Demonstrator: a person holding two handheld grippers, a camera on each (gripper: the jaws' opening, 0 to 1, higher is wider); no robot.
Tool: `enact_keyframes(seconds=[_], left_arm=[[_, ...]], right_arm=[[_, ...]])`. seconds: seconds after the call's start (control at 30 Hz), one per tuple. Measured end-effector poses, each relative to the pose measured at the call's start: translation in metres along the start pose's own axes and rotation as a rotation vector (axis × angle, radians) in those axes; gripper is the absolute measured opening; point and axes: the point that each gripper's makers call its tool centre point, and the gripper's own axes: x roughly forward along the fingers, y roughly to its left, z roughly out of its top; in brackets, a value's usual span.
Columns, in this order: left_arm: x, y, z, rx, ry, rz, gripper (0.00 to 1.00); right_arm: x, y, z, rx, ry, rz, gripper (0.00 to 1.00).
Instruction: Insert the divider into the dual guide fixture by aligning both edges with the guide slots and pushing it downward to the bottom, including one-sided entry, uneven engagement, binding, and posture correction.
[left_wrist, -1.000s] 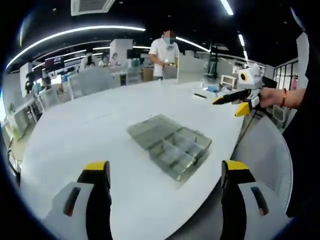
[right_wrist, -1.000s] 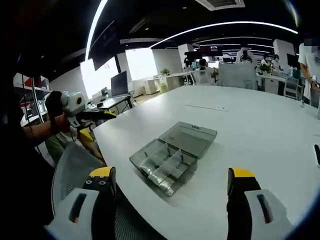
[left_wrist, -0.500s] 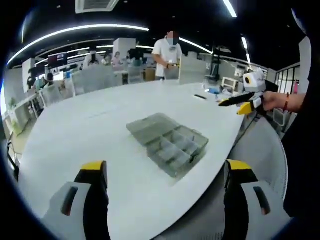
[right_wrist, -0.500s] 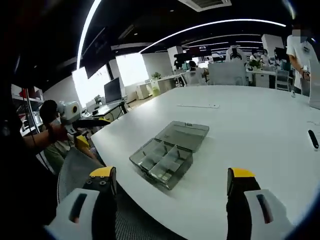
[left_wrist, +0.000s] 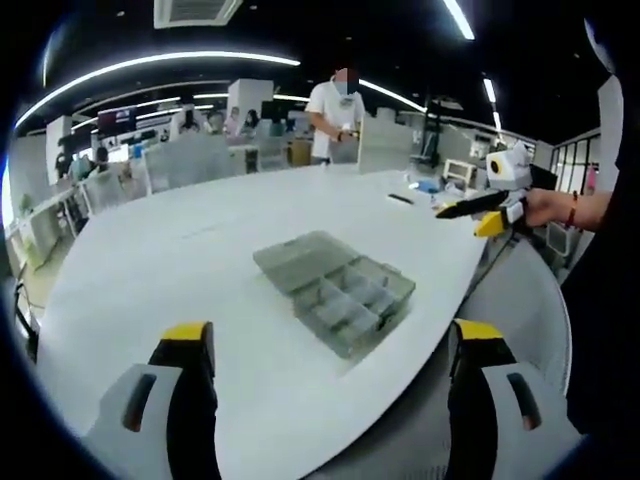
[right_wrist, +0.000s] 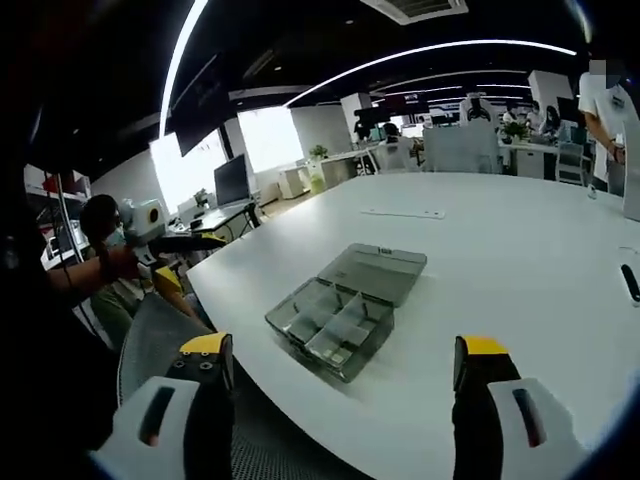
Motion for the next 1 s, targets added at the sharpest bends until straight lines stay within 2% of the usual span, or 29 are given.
enact_keyframes(seconds=[0.77, 1.0], left_arm=[[0.01, 0.014, -0.002, 0.002, -0.011, -0.008, 0.96], [0.014, 0.014, -0.006, 0.004, 0.008, -0.015, 0.95]], right_arm=[[0.008, -0.001, -0.003, -0.015, 0.033, 0.002, 0.9], [0.009, -0.006, -0.003, -0.011, 0.038, -0.005, 0.9]])
